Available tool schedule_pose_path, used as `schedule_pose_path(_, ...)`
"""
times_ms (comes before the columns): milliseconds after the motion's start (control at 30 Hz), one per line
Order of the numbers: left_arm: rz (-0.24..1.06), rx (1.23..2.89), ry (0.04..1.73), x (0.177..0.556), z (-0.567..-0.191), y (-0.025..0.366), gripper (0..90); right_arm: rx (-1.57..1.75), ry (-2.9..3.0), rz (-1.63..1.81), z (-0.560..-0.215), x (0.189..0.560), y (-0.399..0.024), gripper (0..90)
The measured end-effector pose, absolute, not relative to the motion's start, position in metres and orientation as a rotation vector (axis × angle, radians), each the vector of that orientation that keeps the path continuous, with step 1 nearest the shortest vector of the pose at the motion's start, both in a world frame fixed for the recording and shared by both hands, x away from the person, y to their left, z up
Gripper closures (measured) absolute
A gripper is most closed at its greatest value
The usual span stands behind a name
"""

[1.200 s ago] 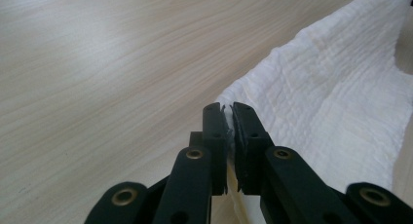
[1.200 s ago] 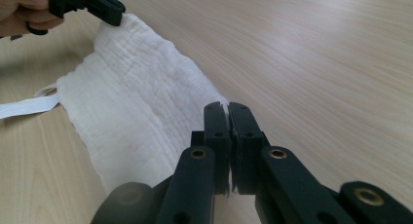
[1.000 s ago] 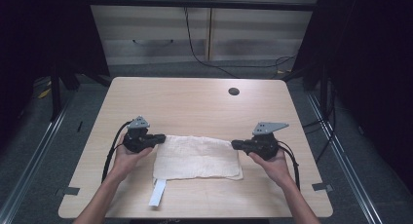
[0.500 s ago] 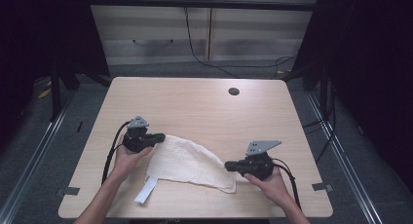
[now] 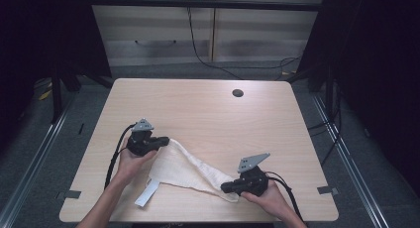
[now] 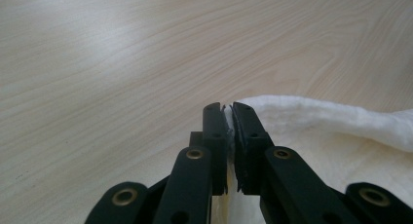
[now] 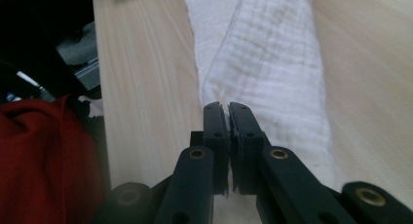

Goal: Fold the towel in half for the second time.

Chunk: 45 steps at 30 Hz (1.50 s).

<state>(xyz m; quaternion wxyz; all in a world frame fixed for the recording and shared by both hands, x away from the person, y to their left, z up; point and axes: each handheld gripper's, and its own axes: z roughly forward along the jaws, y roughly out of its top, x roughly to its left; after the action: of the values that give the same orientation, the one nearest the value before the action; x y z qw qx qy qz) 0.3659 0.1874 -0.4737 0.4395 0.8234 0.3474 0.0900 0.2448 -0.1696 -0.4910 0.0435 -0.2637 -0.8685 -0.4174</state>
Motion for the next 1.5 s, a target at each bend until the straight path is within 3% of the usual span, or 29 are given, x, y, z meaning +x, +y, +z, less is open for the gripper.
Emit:
schedule_pose_path(400,0.224,2.003,0.863,0.365,-0.469,0.189,85.1,-0.912,-2.709,-1.171,-0.497,0.263,-0.170,87.2)
schedule_pose_path(933,0.259,1.976,0.723,0.352,-0.448,0.172,84.7,-1.193,-2.837,-1.099,-0.492,0.327,-0.201,87.4)
schedule_pose_path(1500,0.262,2.119,0.581,0.313,-0.454,0.162,84.6,-1.235,-2.805,-1.154,-0.496,0.328,-0.207,87.4)
